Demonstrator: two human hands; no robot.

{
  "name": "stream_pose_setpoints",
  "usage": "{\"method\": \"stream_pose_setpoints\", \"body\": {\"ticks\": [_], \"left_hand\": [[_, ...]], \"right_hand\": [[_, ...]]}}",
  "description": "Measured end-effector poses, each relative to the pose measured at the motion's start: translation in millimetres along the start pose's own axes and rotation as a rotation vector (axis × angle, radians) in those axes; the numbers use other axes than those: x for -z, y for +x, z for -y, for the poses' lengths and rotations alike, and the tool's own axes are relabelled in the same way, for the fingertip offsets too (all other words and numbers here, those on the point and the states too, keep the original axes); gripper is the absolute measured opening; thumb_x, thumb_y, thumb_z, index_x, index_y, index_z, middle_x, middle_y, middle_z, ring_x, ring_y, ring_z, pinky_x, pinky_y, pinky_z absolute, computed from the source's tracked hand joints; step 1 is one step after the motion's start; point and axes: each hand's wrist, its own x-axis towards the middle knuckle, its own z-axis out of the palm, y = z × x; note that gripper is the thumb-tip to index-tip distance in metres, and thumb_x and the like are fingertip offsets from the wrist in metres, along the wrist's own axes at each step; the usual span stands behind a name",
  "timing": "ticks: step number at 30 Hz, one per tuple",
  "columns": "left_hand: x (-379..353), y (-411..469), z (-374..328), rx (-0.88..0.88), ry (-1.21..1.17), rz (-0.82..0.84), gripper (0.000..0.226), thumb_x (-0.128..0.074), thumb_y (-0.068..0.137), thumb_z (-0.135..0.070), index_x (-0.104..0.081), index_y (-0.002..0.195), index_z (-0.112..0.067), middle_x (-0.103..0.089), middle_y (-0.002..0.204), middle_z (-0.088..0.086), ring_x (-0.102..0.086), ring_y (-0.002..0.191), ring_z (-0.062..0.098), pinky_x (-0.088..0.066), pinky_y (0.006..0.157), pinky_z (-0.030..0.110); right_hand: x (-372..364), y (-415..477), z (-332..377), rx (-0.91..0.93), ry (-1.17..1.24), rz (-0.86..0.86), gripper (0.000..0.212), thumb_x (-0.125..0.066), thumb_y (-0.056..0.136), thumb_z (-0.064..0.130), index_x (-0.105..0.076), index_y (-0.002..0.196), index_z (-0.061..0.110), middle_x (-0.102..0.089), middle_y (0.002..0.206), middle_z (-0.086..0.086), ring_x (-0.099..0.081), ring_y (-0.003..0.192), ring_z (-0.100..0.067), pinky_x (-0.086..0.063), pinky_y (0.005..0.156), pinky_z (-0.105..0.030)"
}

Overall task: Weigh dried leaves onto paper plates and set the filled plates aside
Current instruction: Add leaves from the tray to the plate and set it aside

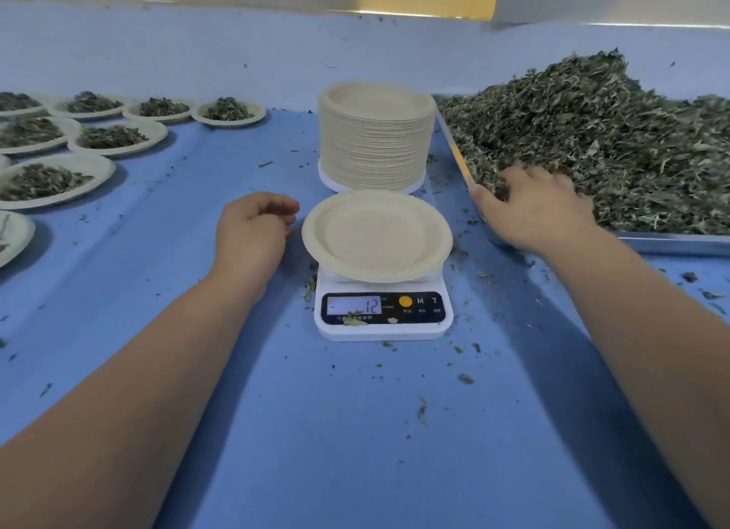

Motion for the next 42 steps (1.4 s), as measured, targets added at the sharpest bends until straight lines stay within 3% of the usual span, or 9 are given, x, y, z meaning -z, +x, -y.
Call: {"method": "stream_pose_setpoints", "body": {"ticks": [2,4,9,15,22,27,34,39,42], "left_hand": [[0.1,2.2,1.6,0.005,0.037,0.015,0.045,-0.043,0.081,0.01,-0.076,0.089,-0.02,-0.075,0.1,0.004,-0.07,0.1,0.017,-0.056,0.101,0.043],[-1.2,2.5,2.9,0.009,0.076,0.033,0.044,-0.047,0.08,0.007,-0.076,0.086,-0.026,-0.075,0.1,0.004,-0.069,0.1,0.02,-0.057,0.099,0.043],[-2.8,0.2,1.4,-0.005,0.109,0.026,0.045,-0.045,0.079,0.004,-0.075,0.084,-0.03,-0.073,0.096,-0.003,-0.067,0.095,0.016,-0.054,0.082,0.03],[-3.2,-0.4,0.4,-0.026,0.106,0.033,0.046,-0.043,0.077,0.003,-0.074,0.082,-0.031,-0.071,0.093,-0.006,-0.064,0.088,0.014,-0.049,0.077,0.027],[-1.5,3.8,4.9,-0.019,0.072,0.0,0.041,-0.048,0.082,0.001,-0.075,0.086,-0.03,-0.073,0.1,-0.005,-0.067,0.1,0.016,-0.055,0.088,0.031],[-3.1,5.6,7.4,-0.028,0.078,0.009,0.039,-0.05,0.082,-0.002,-0.075,0.084,-0.032,-0.073,0.094,-0.007,-0.066,0.092,0.011,-0.048,0.075,0.025],[-4.6,5.9,7.6,-0.036,0.091,0.025,0.041,-0.048,0.079,-0.001,-0.075,0.084,-0.031,-0.074,0.096,-0.004,-0.066,0.097,0.017,-0.052,0.079,0.03],[-4.4,5.5,7.6,-0.034,0.088,0.03,0.041,-0.047,0.079,-0.002,-0.075,0.083,-0.032,-0.073,0.095,-0.006,-0.066,0.092,0.014,-0.048,0.072,0.027],[-3.8,4.6,6.8,-0.042,0.096,0.036,0.043,-0.046,0.079,-0.001,-0.074,0.083,-0.033,-0.073,0.094,-0.008,-0.067,0.092,0.012,-0.049,0.074,0.026]], "right_hand": [[1.2,7.3,3.1,-0.063,-0.011,0.243,0.1,-0.012,0.082,0.091,-0.035,0.153,0.024,-0.043,0.152,-0.013,-0.045,0.133,-0.04,-0.042,0.105,-0.054],[-1.1,8.6,8.1,0.007,-0.032,0.283,0.101,-0.011,0.083,0.09,-0.041,0.15,0.022,-0.05,0.146,-0.011,-0.051,0.125,-0.037,-0.047,0.098,-0.049],[-12.2,3.6,7.8,0.087,-0.032,0.107,0.068,-0.023,0.095,0.076,-0.055,0.089,0.017,-0.058,0.085,-0.007,-0.056,0.077,-0.028,-0.045,0.065,-0.039],[-3.5,14.9,-0.1,0.08,0.176,-0.032,0.056,-0.041,0.105,0.047,-0.044,0.061,0.012,-0.044,0.055,-0.008,-0.043,0.051,-0.026,-0.031,0.049,-0.029],[-4.8,15.9,-3.7,0.073,0.201,-0.122,0.048,-0.045,0.105,0.038,-0.052,0.066,0.01,-0.053,0.059,-0.01,-0.049,0.055,-0.028,-0.034,0.05,-0.028],[16.0,14.1,-0.2,0.086,0.275,-0.24,0.042,-0.043,0.105,0.038,-0.06,0.079,0.01,-0.057,0.064,-0.009,-0.053,0.06,-0.031,-0.039,0.054,-0.029],[54.9,-9.0,58.5,0.288,0.379,-0.362,0.037,-0.047,0.101,0.035,-0.067,0.085,0.009,-0.064,0.071,-0.006,-0.054,0.058,-0.024,-0.046,0.057,-0.034],[40.6,-49.7,114.1,0.46,0.399,-0.293,0.034,-0.048,0.1,0.041,-0.065,0.085,0.017,-0.066,0.075,0.003,-0.058,0.067,-0.021,-0.049,0.062,-0.035],[21.0,-64.9,130.4,0.503,0.329,-0.084,0.031,-0.046,0.1,0.05,-0.064,0.099,0.025,-0.069,0.085,0.006,-0.063,0.084,-0.019,-0.054,0.074,-0.036]]}}
